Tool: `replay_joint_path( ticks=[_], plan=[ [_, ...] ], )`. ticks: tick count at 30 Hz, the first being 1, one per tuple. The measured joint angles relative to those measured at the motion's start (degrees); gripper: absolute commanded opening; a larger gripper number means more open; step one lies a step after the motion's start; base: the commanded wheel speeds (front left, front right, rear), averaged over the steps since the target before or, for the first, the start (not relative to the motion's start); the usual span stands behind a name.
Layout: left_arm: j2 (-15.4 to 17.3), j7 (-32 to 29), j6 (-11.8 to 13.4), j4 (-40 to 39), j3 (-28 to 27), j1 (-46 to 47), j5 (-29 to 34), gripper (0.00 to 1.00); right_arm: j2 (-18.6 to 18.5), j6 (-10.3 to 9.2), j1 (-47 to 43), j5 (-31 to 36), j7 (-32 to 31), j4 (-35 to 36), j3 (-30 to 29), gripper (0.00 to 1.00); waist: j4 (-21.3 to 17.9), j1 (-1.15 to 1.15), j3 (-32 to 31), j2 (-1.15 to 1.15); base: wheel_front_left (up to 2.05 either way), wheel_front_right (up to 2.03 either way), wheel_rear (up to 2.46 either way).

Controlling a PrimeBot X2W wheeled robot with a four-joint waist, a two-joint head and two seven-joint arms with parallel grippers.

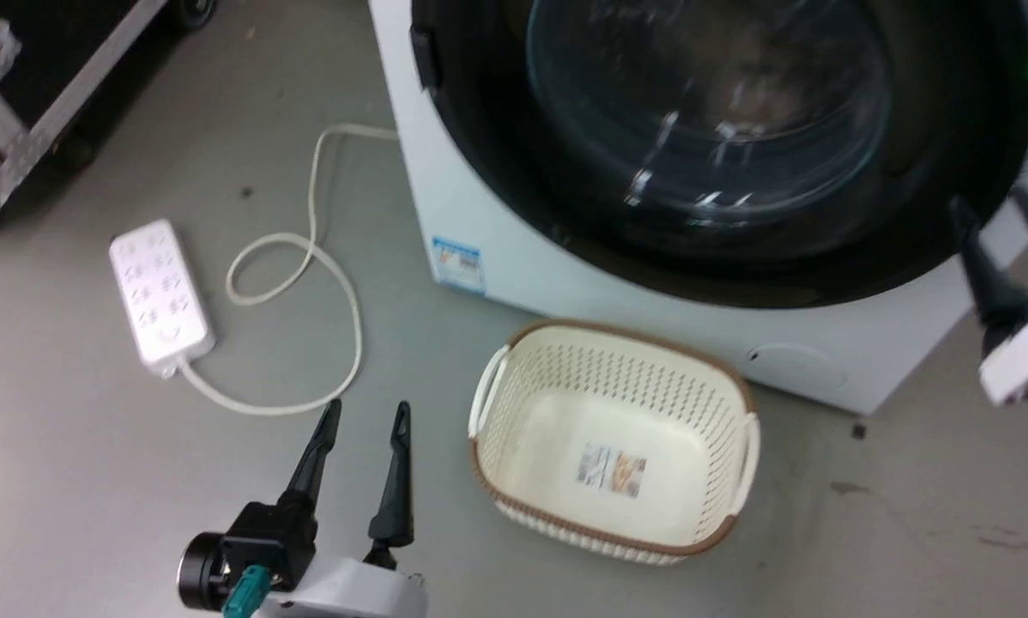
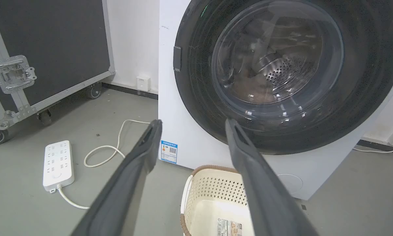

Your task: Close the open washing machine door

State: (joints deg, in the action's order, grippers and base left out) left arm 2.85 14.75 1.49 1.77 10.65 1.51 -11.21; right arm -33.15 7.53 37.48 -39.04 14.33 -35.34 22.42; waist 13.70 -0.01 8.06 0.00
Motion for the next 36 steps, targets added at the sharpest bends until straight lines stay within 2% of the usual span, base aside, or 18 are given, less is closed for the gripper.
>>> replay_joint_path(
  ticks=[3, 5, 6, 7, 8, 9, 10, 11, 12, 13, 14, 15, 19, 26, 27, 36],
  plan=[
    [0.00, 0.00, -0.80, 0.58, -0.89, -0.73, 0.03, 1.00, 1.01, 0.00, -3.74, 1.83, 0.16, 2.42, -2.05, 1.00, -1.17, 0.00, -1.81, 0.00, 0.00, 0.00, 0.00],
    [-0.01, 0.00, -1.75, 1.22, -2.40, -2.02, 0.18, 1.00, 4.21, 0.00, -10.15, 5.87, 0.25, 8.37, -9.00, 1.00, -3.26, 0.00, -4.13, 0.00, 0.00, 0.00, 0.00],
    [-0.01, 0.00, -1.75, 1.22, -2.40, -2.02, 0.18, 1.00, 4.21, 0.00, -10.15, 5.87, 0.25, 8.37, -9.00, 1.00, -3.26, 0.00, -4.13, 0.00, 0.00, 0.00, 0.00],
    [-0.01, 0.00, -2.26, 1.46, -3.15, -2.79, 0.18, 1.00, 7.10, 0.00, -15.52, 10.20, 0.44, 13.37, -13.69, 1.00, -4.79, -0.01, -5.44, 0.00, 0.00, 0.00, 0.00],
    [-0.01, 0.00, -2.26, 1.46, -3.15, -2.79, 0.18, 1.00, 7.10, 0.00, -15.52, 10.20, 0.44, 13.37, -13.69, 1.00, -4.79, -0.01, -5.44, 0.00, 0.00, 0.00, 0.00],
    [-0.01, 0.00, -2.74, 1.75, -3.97, -3.41, 0.18, 1.00, 10.56, 0.00, -21.46, 14.64, 0.44, 17.83, -17.40, 1.00, -6.32, -0.01, -6.52, 0.00, 0.00, 0.00, 0.00],
    [-0.01, 0.00, -2.74, 1.75, -3.97, -3.41, 0.18, 1.00, 10.56, 0.00, -21.46, 14.64, 0.44, 17.83, -17.40, 1.00, -6.32, -0.01, -6.52, 0.00, 0.00, 0.00, 0.00],
    [-0.01, 0.00, -3.05, 1.98, -4.21, -3.74, 0.20, 1.00, 12.48, 0.00, -24.24, 16.55, 0.44, 19.74, -18.85, 1.00, -7.02, 0.00, -6.99, 0.00, 0.00, 0.00, 0.00],
    [-0.02, 0.00, -3.60, 2.54, -4.36, -4.13, 0.54, 1.00, 16.17, 0.00, -29.44, 20.34, 0.44, 23.51, -21.45, 1.00, -8.37, 0.00, -7.78, 0.00, 0.00, 0.00, 0.00],
    [-0.02, 0.00, -3.60, 2.54, -4.36, -4.13, 0.54, 1.00, 16.17, 0.00, -29.44, 20.34, 0.44, 23.51, -21.45, 1.00, -8.37, 0.00, -7.78, 0.00, 0.00, 0.00, 0.00],
    [-0.02, 0.00, -3.88, 3.13, -4.66, -4.19, 1.21, 1.00, 22.61, 0.00, -37.17, 26.16, 0.44, 29.87, -25.74, 1.00, -10.38, 0.00, -8.78, 0.00, 0.00, 0.00, 0.00],
    [-0.02, 0.00, -3.88, 3.13, -4.66, -4.19, 1.21, 1.00, 22.61, 0.00, -37.17, 26.16, 0.44, 29.87, -25.74, 1.00, -10.38, 0.00, -8.78, 0.00, 0.00, 0.00, 0.00],
    [-0.02, 0.00, -4.17, 4.93, -4.58, -4.64, 2.52, 1.00, 27.16, 0.00, -43.17, 31.33, 0.44, 31.85, -26.57, 1.00, -12.00, 0.01, -9.30, 0.00, 0.00, 0.00, 0.00],
    [-0.03, -0.02, -4.17, 6.31, -4.41, -4.83, 2.61, 1.00, 28.59, 0.00, -44.55, 33.45, 0.44, 31.45, -25.69, 1.00, -12.32, 0.01, -9.41, 0.00, 0.00, 0.00, 0.00],
    [-0.03, -0.02, -4.17, 6.31, -4.41, -4.83, 2.61, 0.00, 28.59, 0.00, -44.55, 33.45, 0.44, 31.45, -25.69, 0.00, -12.32, 0.01, -9.41, 0.00, 0.00, 0.00, 0.00],
    [-0.03, -0.68, -4.17, 6.10, -4.48, -4.82, 2.57, 0.00, 28.58, 0.00, -44.48, 33.45, -0.19, 31.48, -25.66, 0.00, -12.42, 0.01, -9.34, 0.00, 0.00, 0.00, 0.00]
  ],
)
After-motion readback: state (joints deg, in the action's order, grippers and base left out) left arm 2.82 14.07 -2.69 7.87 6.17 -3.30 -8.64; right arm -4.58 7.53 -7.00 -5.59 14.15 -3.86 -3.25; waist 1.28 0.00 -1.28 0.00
